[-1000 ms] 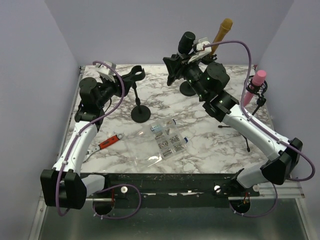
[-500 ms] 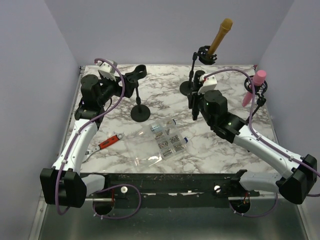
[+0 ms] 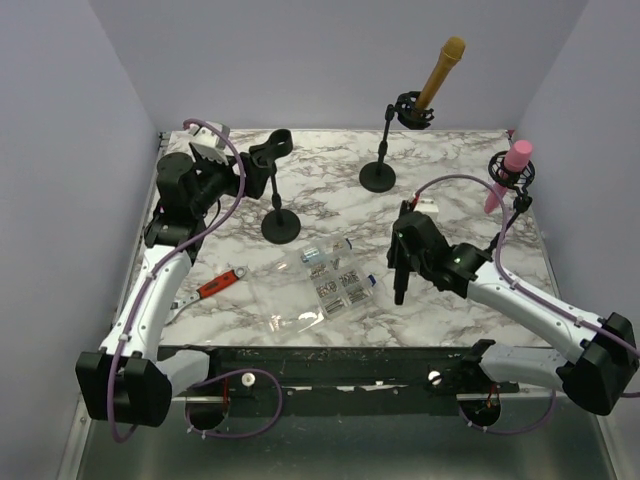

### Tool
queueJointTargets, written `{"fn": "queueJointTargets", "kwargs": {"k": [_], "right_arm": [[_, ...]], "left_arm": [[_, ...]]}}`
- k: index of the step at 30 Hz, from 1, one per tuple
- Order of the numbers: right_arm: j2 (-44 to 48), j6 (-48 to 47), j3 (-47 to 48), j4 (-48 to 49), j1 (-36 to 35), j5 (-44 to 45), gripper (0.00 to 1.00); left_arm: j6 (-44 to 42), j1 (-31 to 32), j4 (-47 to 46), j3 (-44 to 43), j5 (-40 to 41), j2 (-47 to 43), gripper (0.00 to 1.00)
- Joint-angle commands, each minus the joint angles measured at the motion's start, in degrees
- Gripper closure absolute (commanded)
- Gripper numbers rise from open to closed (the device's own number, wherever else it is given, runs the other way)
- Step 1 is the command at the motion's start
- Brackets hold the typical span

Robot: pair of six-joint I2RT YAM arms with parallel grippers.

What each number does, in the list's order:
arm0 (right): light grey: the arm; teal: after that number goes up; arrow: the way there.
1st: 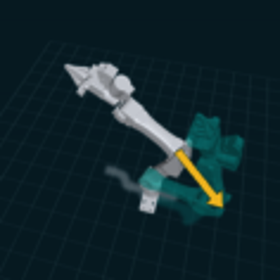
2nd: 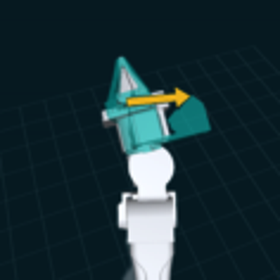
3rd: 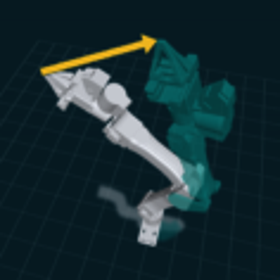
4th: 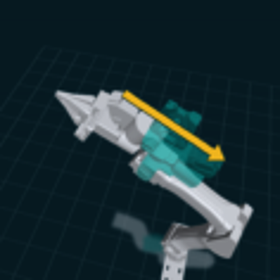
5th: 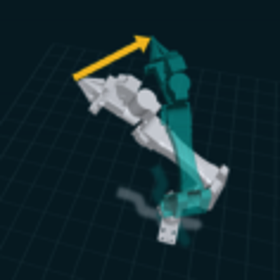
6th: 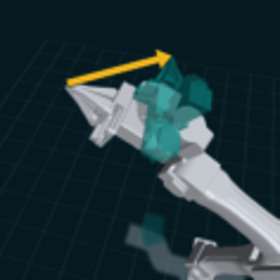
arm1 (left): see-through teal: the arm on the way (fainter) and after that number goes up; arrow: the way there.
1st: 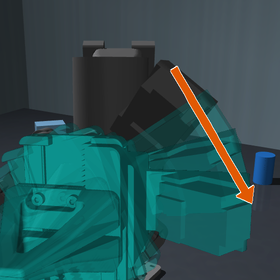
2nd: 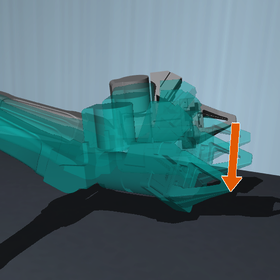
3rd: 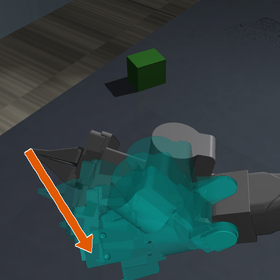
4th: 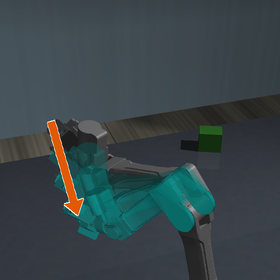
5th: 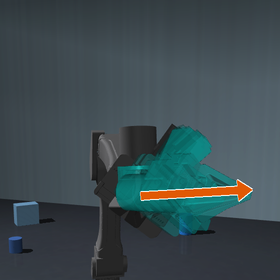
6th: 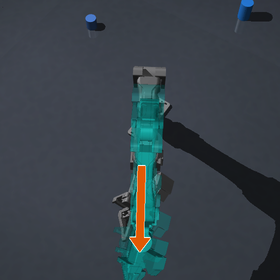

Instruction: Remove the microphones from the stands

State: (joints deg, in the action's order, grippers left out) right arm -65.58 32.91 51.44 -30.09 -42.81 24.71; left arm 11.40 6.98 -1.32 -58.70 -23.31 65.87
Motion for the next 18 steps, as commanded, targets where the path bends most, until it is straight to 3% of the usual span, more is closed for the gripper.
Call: {"fn": "queueJointTargets", "kwargs": {"k": [1, 6, 18], "right_arm": [[-1.46, 8.68, -3.96, -6.21, -0.41, -5.93, 0.99], [-5.18, 10.72, -8.97, -2.53, -0.36, -10.37, 0.99], [-20.07, 11.76, -9.91, 3.92, -0.39, -6.62, 0.91]], "left_arm": [[0.76, 0.09, 1.21, -0.49, 2.57, -4.97, 0.07], [1.54, 0.1, 3.28, -0.06, 4.47, -8.28, 0.07], [4.08, 0.07, 2.92, 1.23, 3.16, -12.99, 0.06]]}}
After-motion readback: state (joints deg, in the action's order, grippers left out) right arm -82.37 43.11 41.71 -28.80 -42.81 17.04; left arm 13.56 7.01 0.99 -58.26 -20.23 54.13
